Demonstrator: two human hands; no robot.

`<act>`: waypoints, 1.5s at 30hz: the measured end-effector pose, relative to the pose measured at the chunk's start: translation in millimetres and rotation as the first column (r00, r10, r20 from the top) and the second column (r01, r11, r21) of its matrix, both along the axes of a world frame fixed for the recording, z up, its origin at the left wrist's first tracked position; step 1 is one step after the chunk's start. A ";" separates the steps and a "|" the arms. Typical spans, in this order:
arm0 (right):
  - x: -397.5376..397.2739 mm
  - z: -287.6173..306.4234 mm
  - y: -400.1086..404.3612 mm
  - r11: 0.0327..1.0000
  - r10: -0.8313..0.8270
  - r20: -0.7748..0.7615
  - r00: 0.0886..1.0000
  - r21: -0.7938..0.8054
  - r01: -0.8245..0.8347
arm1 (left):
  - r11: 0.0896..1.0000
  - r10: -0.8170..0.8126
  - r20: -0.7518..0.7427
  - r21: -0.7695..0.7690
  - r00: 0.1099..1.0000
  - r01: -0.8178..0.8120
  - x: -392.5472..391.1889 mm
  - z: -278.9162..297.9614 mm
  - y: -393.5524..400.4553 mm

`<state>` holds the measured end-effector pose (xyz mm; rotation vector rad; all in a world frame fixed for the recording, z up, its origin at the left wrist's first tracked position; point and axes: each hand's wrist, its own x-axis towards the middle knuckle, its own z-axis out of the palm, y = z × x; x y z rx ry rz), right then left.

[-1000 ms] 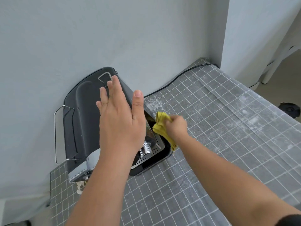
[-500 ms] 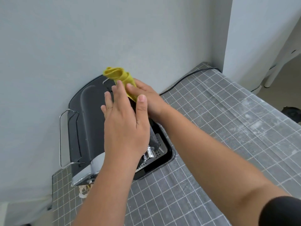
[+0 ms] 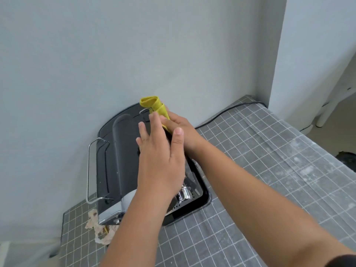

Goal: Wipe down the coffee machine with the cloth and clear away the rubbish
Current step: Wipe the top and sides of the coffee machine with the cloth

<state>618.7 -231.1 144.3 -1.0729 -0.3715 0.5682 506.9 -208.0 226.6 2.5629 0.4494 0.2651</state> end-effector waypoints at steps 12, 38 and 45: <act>-128.4 3.5 -81.2 0.993 -0.056 0.021 0.998 0.103 0.054 | 0.942 0.334 0.139 -0.039 0.932 -0.332 -61.3 20.3 118.4; -123.0 63.3 -47.6 0.552 0.522 0.814 0.256 -0.551 0.626 | 0.733 0.476 0.240 -0.639 0.846 -0.232 -84.7 -29.8 124.4; -93.7 90.0 18.5 0.380 0.706 0.624 0.335 -0.733 0.564 | 0.702 0.521 0.166 -0.640 0.837 -0.311 -85.9 -28.5 124.0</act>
